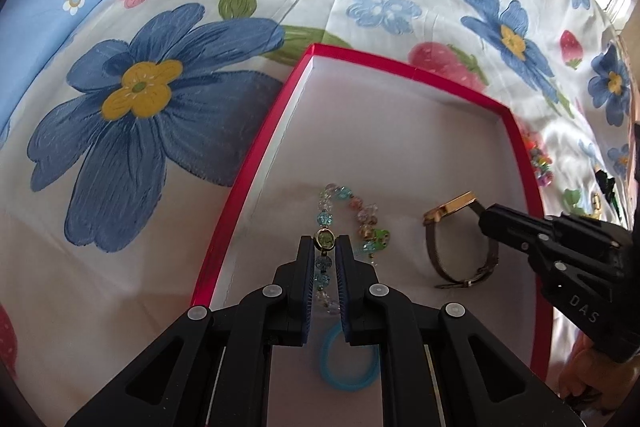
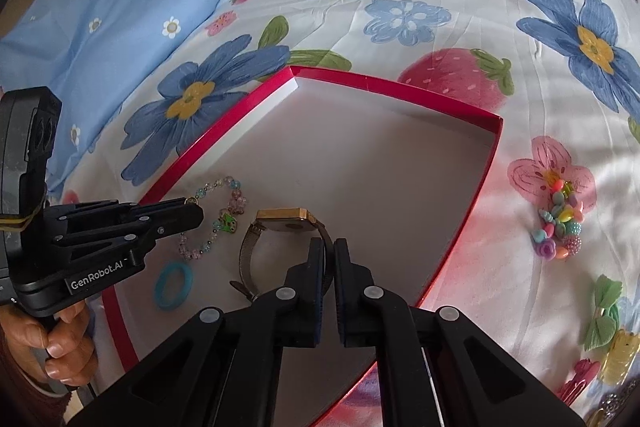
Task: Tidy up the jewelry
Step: 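Carry the bracelet and watch into the red box and open both tools, then move both open tools back over the remaining jewelry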
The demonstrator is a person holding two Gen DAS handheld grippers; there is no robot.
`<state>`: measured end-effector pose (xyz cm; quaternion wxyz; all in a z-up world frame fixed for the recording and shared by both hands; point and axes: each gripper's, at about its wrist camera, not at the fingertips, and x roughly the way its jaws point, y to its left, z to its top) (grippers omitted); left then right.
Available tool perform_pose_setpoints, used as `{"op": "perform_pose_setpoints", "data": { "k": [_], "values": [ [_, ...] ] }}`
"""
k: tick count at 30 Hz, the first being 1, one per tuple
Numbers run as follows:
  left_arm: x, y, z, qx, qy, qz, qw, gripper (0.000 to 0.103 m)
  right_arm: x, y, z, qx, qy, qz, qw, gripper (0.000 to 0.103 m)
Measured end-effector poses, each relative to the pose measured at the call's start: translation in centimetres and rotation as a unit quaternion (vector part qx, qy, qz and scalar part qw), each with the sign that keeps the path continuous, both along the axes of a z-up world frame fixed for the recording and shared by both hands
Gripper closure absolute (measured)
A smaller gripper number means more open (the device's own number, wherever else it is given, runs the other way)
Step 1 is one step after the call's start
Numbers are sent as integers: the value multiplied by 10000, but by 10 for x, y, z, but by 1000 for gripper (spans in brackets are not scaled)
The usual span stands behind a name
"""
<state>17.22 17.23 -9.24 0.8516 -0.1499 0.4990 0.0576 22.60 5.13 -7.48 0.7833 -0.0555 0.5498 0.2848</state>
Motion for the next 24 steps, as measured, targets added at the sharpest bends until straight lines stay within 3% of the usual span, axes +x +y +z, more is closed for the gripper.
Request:
{"op": "perform_pose_setpoints", "data": {
  "k": [8, 12, 16, 18, 22, 24],
  "values": [
    [2, -1, -4, 69, 63, 3, 10000, 91, 0, 1, -1, -25, 33, 57, 10000, 96],
    [0, 0, -2, 122, 57, 23, 9999, 79, 0, 1, 1, 53, 57, 3, 10000, 94],
    [-4, 0, 2, 158, 39, 63, 9998, 72, 0, -4, 9, 202, 4, -97, 9997, 70],
    [-7, -1, 6, 169, 34, 81, 9998, 69, -1, -8, 16, 270, -78, -177, 9995, 69],
    [-20, -2, 24, 179, -190, 122, 9996, 50, -6, -23, 36, 538, -222, -365, 9976, 68],
    [-28, -5, 33, 214, -296, 129, 9993, 45, -10, -35, 49, 675, -354, -488, 9959, 63]
  ]
}}
